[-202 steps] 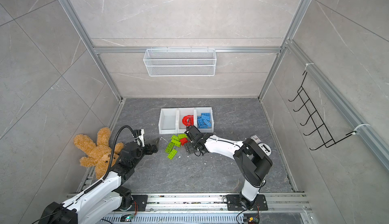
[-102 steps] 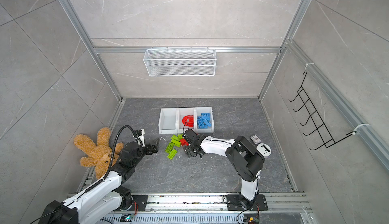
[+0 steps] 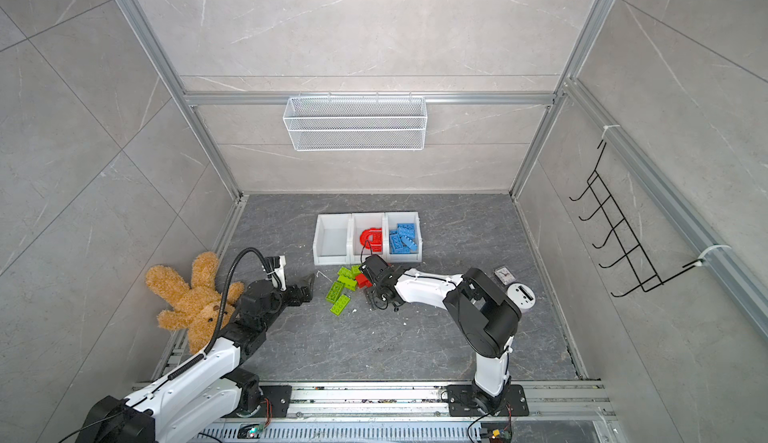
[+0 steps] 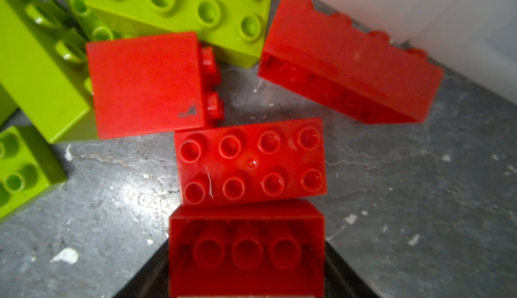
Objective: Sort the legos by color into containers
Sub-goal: 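Lower the right gripper to the pile and grasp a red 2x3 brick, then carry the red brick over the middle compartment and lower it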
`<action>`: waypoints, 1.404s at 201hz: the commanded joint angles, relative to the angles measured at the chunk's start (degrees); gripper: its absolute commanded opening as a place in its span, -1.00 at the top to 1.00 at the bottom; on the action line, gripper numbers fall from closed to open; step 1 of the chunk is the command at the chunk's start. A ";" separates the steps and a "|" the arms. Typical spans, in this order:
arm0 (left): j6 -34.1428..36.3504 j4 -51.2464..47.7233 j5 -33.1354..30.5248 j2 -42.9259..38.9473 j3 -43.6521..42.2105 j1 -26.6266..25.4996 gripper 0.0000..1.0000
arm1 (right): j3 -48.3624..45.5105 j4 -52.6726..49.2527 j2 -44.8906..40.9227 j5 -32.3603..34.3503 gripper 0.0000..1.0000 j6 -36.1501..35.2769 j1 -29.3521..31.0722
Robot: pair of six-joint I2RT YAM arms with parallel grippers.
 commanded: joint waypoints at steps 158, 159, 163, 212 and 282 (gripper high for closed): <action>0.99 1.37 -0.15 -1.21 1.89 0.31 -0.99 | 11.35 -0.08 -5.56 1.34 -0.22 -4.98 -1.14; 0.99 1.36 -0.15 -1.20 1.89 0.29 -0.99 | 11.68 -0.08 -5.39 1.28 -0.22 -5.05 -1.21; 1.10 1.36 -0.10 -1.15 1.88 0.27 -0.99 | 12.70 -0.08 -4.74 1.04 -0.22 -5.34 -1.39; 1.25 1.28 -0.54 -1.01 1.95 0.27 -0.99 | 21.20 2.04 1.91 -1.94 -0.20 -5.48 -4.77; 1.25 1.35 -0.04 -1.09 2.03 0.27 -0.99 | 25.32 2.43 7.38 -2.77 -0.20 -4.97 -6.92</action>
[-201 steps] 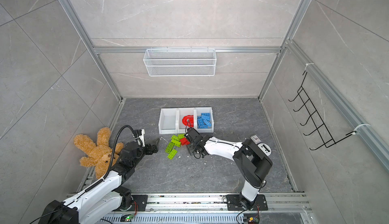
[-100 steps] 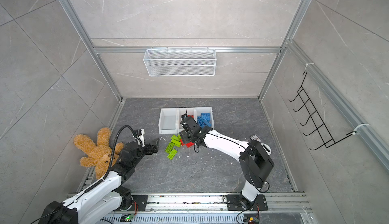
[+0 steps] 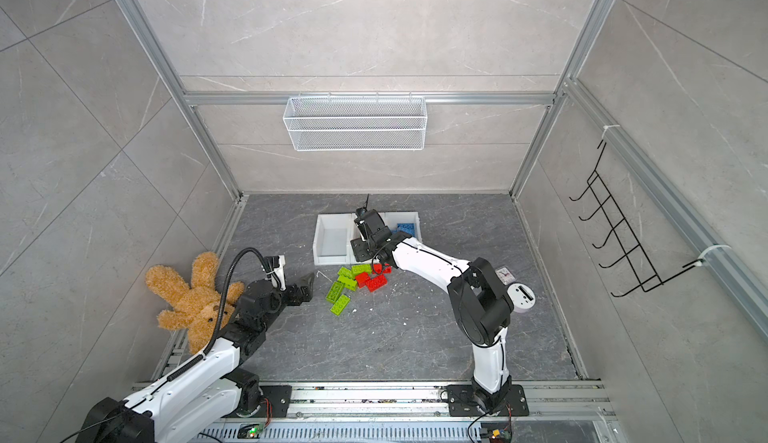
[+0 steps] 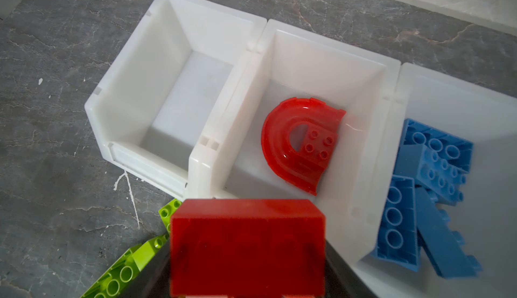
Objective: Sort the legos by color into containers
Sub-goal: 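Carry the red brick over the middle compartment and lower it, then open the right gripper, withdraw, and grasp a red 2x4 brick from the pile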
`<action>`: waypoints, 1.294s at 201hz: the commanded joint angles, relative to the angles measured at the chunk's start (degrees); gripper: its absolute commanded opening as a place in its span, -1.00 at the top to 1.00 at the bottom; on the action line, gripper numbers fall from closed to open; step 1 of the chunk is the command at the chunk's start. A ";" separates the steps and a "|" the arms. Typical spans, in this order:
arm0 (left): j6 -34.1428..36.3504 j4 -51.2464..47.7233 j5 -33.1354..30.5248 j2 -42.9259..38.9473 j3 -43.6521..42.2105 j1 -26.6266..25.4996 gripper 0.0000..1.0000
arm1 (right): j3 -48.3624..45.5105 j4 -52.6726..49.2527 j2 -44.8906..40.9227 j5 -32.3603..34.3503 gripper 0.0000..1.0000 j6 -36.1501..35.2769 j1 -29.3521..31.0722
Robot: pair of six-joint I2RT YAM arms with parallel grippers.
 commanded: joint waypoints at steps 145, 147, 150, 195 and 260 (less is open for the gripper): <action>0.88 1.58 0.18 -0.86 1.81 0.31 -0.99 | 8.68 0.29 12.73 -4.40 -0.39 0.49 -5.24; 0.88 1.58 0.17 -0.86 1.76 0.28 -0.99 | 8.64 0.32 12.66 -4.43 -0.40 0.43 -5.24; 0.85 1.59 0.24 -0.86 1.79 0.27 -0.99 | 8.64 0.33 12.64 -4.38 -0.42 0.46 -5.32; 0.86 1.50 0.43 -0.86 1.89 0.27 -0.99 | 8.35 -0.43 10.03 -5.92 -0.56 0.24 -5.27; 0.87 1.41 0.57 -1.56 1.81 0.27 -0.99 | -2.89 1.07 -4.41 -6.71 -0.60 -1.00 -2.60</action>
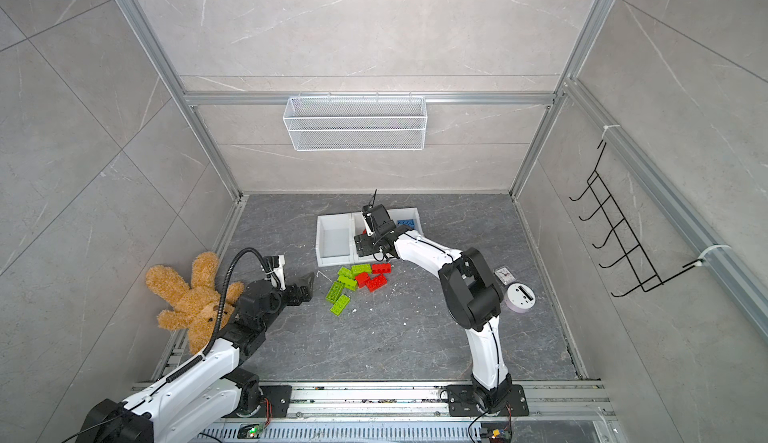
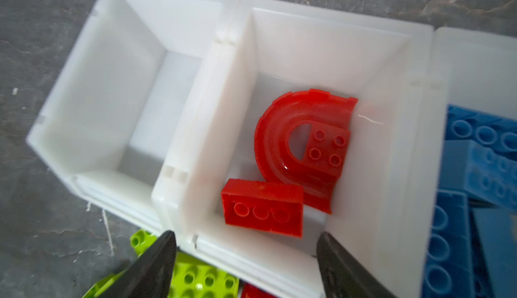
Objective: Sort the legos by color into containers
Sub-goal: 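Open the right gripper, withdraw, and grasp a red 2x4 brick from the pile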
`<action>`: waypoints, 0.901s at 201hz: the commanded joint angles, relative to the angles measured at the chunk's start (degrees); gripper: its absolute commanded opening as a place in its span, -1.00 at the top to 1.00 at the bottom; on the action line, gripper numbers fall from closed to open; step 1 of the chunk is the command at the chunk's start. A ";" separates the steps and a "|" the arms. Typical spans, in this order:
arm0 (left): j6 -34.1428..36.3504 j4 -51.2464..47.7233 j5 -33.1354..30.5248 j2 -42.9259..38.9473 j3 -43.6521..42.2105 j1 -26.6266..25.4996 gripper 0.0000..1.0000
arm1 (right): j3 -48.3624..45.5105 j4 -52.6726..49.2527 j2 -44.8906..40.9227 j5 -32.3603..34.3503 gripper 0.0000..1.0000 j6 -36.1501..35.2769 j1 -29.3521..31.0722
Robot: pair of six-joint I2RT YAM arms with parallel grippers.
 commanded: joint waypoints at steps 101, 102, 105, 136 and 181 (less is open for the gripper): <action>0.95 1.36 0.52 -1.04 1.80 0.27 -0.99 | -23.88 2.57 -15.41 -0.86 -0.63 -3.15 4.97; 0.93 1.34 0.49 -1.06 1.81 0.31 -0.99 | -23.91 2.58 -15.38 -0.86 -0.63 -3.08 4.97; 0.91 1.32 0.35 -1.09 1.78 0.23 -0.99 | -23.93 2.65 -15.27 -0.87 -0.62 -3.02 4.97; 0.90 1.36 0.28 -0.85 1.81 0.31 -0.99 | -23.60 2.96 -13.70 -0.92 -0.63 -3.54 5.16; 1.00 1.37 0.28 -0.55 1.86 0.27 -0.99 | -22.38 2.40 -12.24 -1.31 -0.64 -4.15 5.50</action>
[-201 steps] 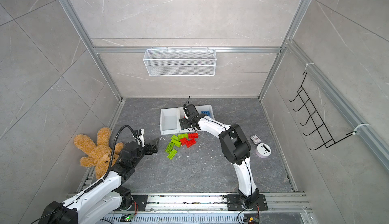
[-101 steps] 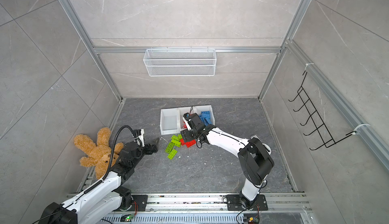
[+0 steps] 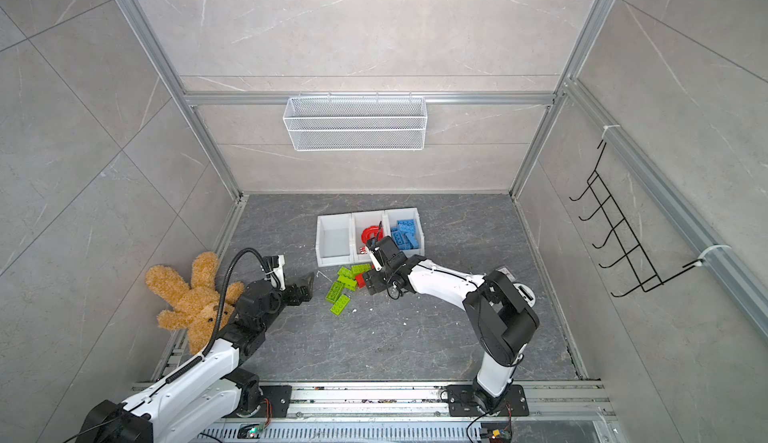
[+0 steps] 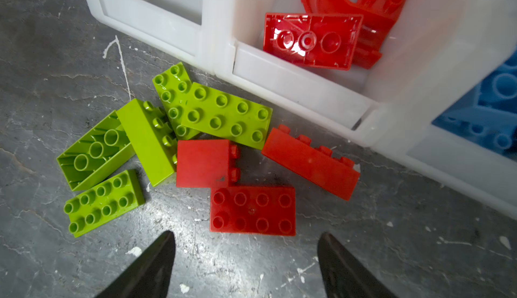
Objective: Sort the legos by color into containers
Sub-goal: 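Open the right gripper, withdraw, and grasp a red 2x4 brick from the pile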
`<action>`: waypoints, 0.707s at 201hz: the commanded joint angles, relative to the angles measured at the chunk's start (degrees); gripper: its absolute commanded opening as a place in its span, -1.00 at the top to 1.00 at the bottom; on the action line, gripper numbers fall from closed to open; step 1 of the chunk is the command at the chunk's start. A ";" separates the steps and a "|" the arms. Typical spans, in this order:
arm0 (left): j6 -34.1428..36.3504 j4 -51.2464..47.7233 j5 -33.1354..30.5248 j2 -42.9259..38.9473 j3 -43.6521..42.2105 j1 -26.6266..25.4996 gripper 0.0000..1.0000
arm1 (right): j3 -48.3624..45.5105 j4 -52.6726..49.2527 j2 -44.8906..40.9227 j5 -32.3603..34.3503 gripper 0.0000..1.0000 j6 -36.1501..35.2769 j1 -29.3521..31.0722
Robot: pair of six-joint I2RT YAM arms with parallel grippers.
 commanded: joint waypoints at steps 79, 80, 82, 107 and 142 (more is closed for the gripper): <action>0.99 1.40 0.25 -0.10 1.88 0.27 -0.99 | 2.50 -0.74 5.20 1.83 -0.66 -1.42 0.62; 0.99 1.40 0.26 -0.05 1.89 0.27 -0.99 | 2.55 -0.71 5.21 1.81 -0.66 -1.46 0.60; 1.04 1.45 0.19 -0.03 1.87 0.27 -0.99 | 2.58 -0.65 5.31 1.80 -0.66 -1.39 0.59; 0.97 1.40 0.12 0.08 1.83 0.27 -0.99 | 3.09 -0.34 6.53 1.58 -0.67 -1.72 0.60; 1.03 1.45 0.16 0.05 1.83 0.30 -0.99 | 3.84 -0.30 8.43 2.36 -0.67 -2.46 0.62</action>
